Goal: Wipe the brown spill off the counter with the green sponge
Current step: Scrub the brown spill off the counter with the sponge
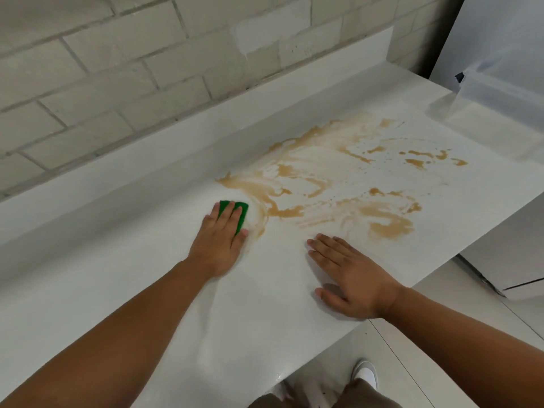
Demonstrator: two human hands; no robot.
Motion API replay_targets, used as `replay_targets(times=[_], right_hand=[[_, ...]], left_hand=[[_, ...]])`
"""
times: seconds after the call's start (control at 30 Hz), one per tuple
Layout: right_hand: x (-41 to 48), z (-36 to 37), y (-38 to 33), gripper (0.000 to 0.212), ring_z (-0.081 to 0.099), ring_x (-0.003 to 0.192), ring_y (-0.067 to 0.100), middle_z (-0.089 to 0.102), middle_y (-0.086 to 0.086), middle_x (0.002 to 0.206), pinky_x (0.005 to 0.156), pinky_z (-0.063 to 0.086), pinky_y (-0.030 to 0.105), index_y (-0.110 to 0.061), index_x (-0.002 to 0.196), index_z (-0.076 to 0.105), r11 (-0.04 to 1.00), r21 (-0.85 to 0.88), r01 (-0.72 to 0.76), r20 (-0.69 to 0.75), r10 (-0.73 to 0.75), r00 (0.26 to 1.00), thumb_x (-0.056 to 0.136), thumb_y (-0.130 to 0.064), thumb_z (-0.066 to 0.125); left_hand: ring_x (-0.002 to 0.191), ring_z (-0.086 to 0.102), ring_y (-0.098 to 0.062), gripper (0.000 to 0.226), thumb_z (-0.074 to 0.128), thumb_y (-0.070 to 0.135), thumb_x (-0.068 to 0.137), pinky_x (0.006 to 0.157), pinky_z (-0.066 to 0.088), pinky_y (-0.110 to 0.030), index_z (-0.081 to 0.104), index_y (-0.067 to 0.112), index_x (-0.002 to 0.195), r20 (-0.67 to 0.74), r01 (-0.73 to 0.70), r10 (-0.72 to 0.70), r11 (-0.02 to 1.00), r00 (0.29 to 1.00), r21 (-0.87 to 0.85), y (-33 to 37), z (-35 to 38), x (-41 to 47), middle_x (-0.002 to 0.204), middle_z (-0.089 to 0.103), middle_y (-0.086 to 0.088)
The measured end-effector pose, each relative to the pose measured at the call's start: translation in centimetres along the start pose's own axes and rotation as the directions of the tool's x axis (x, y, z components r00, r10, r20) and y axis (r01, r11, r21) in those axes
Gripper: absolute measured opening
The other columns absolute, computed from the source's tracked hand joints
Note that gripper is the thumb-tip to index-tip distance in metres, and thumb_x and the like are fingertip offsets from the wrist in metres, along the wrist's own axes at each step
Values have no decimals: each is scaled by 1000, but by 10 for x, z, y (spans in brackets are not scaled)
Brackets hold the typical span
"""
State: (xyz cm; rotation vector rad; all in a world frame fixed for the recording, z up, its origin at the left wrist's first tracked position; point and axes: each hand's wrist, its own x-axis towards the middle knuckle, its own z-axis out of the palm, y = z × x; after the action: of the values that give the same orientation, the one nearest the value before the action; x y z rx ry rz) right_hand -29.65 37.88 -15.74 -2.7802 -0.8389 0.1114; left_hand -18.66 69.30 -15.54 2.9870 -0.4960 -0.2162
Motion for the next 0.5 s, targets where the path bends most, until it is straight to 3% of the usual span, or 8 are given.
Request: replay_targets(times=[0.1,0.23,0.37,0.43,0.5], right_hand=[[-6,-6,11,77,-6,150,18,8,6,163,122,9,41,-10,154,22,1000,-21,11,34,-11,999,96,-60,28],[-14,-10,23,76,-8,150,18,7,6,163,122,8,41,-10,153,23,998,-38,52,61,-49,997,96,-60,27],[-17,-9,24,74,-10,150,18,6,5,163,121,6,40,-10,154,21,997,-26,76,73,-74,995,98,-59,23],[-16,-9,25,74,-11,150,17,5,5,163,120,4,39,-11,154,21,996,-24,86,80,-84,993,98,-59,22],[-17,-9,25,73,-14,149,15,3,3,164,120,2,37,-12,154,19,996,-22,88,87,-86,993,98,-59,21]], left_hand=[[151,-15,-27,69,6,57,99,123,-2,-49,-1,23,158,26,136,-136,991,990,3,40,2,18,166,-7,3],[150,-20,-23,73,-2,61,93,123,0,-48,-6,26,158,62,-7,6,1000,998,15,83,7,-3,166,-11,5],[149,-23,-15,63,13,53,103,124,0,-44,0,27,158,50,-175,175,985,983,1,71,12,-53,166,-9,8],[150,-19,-14,60,18,50,104,124,5,-46,5,27,158,35,-175,175,985,984,-1,49,11,-67,166,-3,8],[151,-17,-14,61,14,52,103,123,10,-49,6,28,158,24,-71,71,997,997,-10,36,10,-65,166,-1,8]])
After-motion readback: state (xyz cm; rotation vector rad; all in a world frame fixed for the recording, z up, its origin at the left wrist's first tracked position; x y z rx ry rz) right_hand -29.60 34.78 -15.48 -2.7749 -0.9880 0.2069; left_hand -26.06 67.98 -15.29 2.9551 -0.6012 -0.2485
